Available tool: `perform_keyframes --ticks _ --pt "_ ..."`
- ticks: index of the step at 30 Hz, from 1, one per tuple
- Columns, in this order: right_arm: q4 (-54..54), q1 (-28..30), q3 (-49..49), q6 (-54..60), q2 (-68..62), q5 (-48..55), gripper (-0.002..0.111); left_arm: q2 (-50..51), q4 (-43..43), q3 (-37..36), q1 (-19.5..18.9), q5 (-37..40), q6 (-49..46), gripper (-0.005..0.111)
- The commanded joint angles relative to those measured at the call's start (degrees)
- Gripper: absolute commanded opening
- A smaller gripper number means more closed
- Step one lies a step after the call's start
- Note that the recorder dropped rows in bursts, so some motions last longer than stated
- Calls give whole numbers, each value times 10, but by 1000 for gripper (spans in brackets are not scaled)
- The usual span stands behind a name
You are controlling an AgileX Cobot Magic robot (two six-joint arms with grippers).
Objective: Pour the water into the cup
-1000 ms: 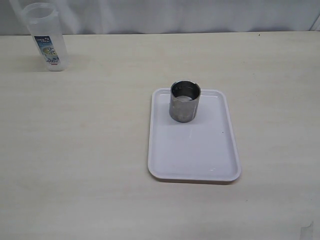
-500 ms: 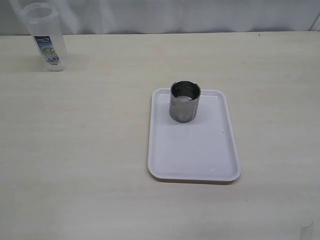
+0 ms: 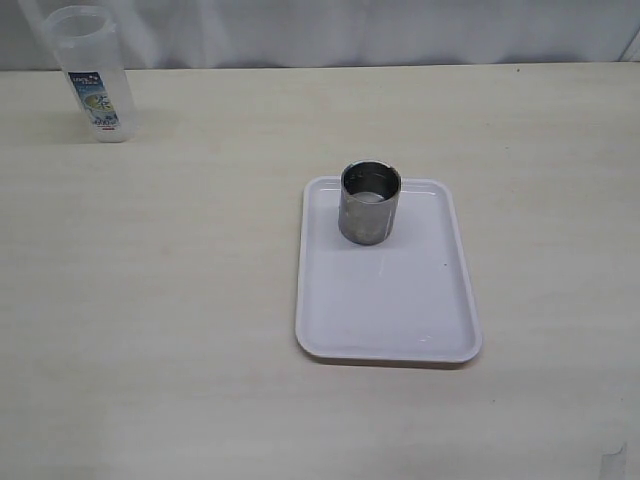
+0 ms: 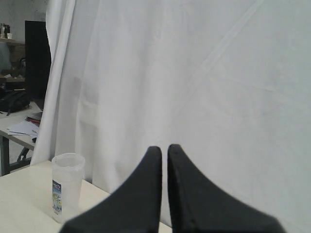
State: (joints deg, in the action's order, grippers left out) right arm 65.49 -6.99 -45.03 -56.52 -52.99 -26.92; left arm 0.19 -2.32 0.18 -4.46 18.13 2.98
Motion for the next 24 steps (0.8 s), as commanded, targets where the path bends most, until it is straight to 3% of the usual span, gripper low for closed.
perform_keyframes --ticks 1,24 --pt "-6 3 4 -1 2 3 4 -2 5 -2 5 0 -3 91" --pt "-6 3 4 3 4 11 4 -2 5 -2 5 -2 -3 91"
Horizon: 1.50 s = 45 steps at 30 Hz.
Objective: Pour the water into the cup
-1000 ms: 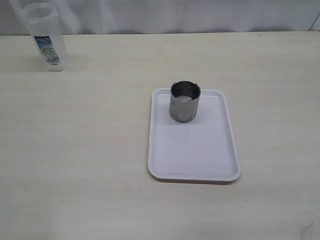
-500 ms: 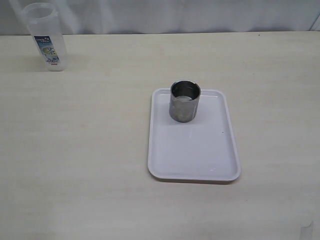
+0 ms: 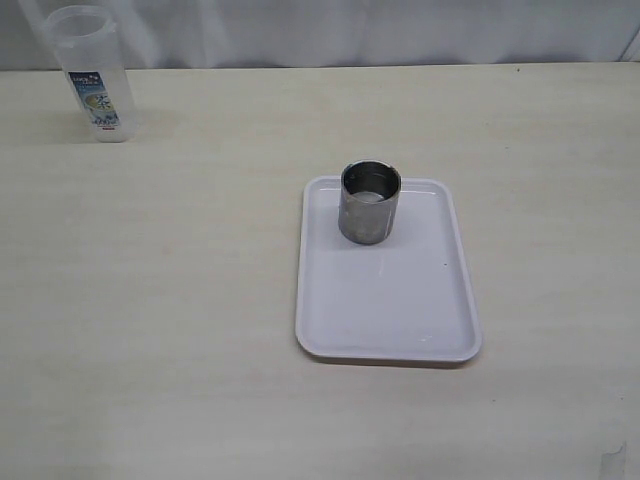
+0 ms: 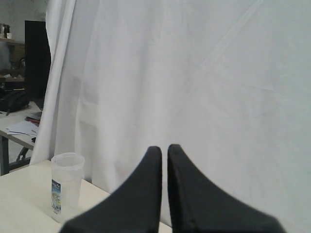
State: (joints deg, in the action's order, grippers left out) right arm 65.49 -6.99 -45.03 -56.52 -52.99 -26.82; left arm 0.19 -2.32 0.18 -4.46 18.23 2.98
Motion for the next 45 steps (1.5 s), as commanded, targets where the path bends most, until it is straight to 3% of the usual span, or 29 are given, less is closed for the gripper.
perform_keyframes --ticks 1,5,8,13,22,40,45 --pt "-6 3 4 3 2 10 4 -2 5 -2 5 -3 -3 91" --pt "-6 3 4 4 2 22 4 -2 5 -2 5 -3 -3 91" --pt "-92 3 15 36 2 31 4 -2 5 -2 5 -3 -4 91" --pt "-406 2 77 274 36 12 4 -2 5 -2 5 -3 -4 91" --pt "-611 2 213 536 180 -17 4 -2 5 -2 5 -3 -4 91" --pt "-633 3 450 602 467 -13 4 -2 -2 -2 5 -2 -3 91" --pt "-633 3 450 603 512 125 4 -2 -2 -2 5 -2 -3 91"
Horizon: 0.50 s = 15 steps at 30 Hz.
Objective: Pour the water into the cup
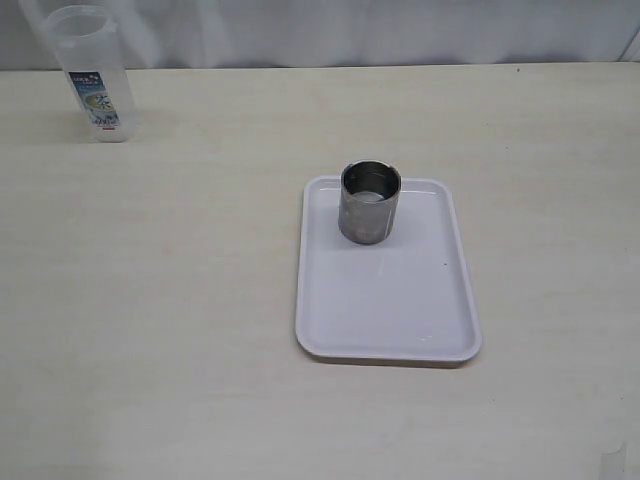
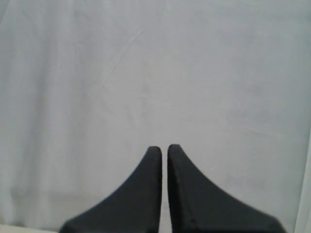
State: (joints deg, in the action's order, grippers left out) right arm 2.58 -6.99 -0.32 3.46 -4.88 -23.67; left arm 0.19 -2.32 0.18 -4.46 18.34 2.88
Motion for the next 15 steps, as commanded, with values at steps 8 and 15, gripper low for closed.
perform_keyframes --ticks 8,15 --pt "-4 3 3 -10 49 233 4 -2 -2 -2 5 -3 -2 91" --pt "-5 3 3 -15 49 321 4 -2 -2 -2 5 -3 -2 91"
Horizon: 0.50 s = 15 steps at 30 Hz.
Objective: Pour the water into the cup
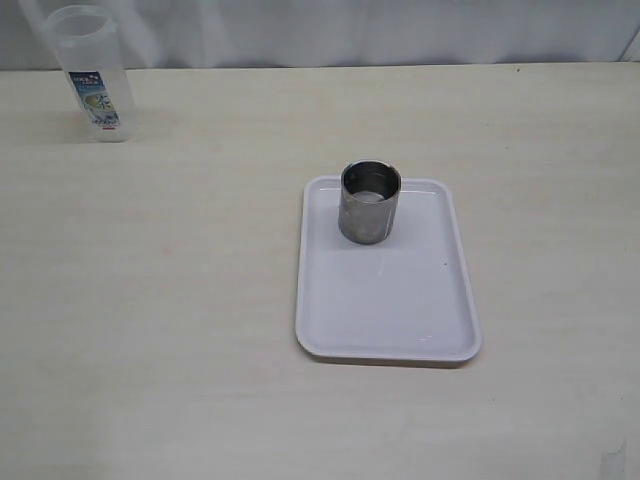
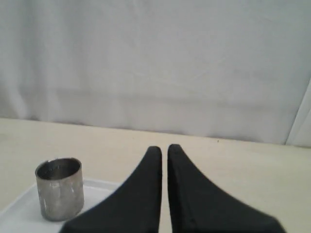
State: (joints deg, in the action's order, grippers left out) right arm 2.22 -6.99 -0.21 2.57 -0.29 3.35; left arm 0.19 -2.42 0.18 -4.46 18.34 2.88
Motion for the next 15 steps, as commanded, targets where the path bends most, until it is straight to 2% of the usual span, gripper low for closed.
perform_keyframes --ticks 1,8,15 --pt "-3 3 2 -6 3 65 4 -2 -1 -2 5 -3 -2 91" --pt "-16 3 2 -6 3 134 4 -2 -1 -2 5 -3 -2 91" --pt "-16 3 2 -22 3 160 4 -2 -1 -2 5 -3 -2 91"
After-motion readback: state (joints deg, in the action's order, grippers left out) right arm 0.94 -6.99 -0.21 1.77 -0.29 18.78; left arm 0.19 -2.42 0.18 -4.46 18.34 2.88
